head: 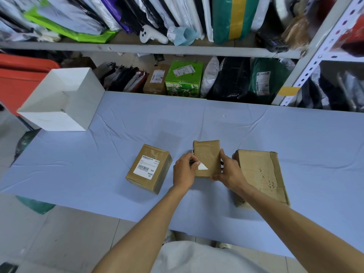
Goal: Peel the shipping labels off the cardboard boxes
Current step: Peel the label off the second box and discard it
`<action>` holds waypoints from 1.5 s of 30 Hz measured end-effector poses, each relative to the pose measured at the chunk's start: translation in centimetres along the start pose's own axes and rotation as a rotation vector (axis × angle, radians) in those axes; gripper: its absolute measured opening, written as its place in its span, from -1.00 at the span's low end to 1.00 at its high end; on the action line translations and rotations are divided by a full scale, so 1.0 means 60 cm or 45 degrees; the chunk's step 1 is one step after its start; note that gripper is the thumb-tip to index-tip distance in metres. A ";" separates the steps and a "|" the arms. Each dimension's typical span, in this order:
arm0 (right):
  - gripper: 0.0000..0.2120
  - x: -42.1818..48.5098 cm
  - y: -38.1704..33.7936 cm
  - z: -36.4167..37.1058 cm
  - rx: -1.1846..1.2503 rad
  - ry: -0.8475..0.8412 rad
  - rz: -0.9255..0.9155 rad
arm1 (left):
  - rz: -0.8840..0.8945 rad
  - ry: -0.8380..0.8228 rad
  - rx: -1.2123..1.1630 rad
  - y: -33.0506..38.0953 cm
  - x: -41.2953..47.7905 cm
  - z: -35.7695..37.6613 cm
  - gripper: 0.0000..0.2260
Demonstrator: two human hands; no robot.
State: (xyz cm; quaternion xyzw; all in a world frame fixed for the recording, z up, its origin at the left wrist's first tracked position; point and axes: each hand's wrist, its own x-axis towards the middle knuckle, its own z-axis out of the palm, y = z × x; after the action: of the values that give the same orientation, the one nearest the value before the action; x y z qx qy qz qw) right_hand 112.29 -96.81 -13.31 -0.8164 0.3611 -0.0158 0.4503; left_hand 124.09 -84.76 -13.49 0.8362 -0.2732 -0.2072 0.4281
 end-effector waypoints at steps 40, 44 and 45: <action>0.20 -0.010 -0.015 -0.001 -0.007 -0.028 -0.025 | -0.114 -0.006 -0.029 -0.003 0.000 0.000 -0.95; 0.20 -0.013 -0.016 -0.002 -0.010 -0.027 -0.043 | -0.126 -0.015 -0.037 -0.007 0.000 -0.001 -0.96; 0.18 -0.014 -0.016 -0.001 -0.007 -0.020 -0.050 | -0.129 -0.022 -0.037 -0.007 0.001 -0.001 -0.95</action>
State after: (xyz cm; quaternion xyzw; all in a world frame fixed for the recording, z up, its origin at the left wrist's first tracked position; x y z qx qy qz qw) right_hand 112.20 -96.01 -12.29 -0.8248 0.3415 -0.0172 0.4504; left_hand 124.30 -84.52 -13.82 0.8407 -0.2312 -0.2399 0.4268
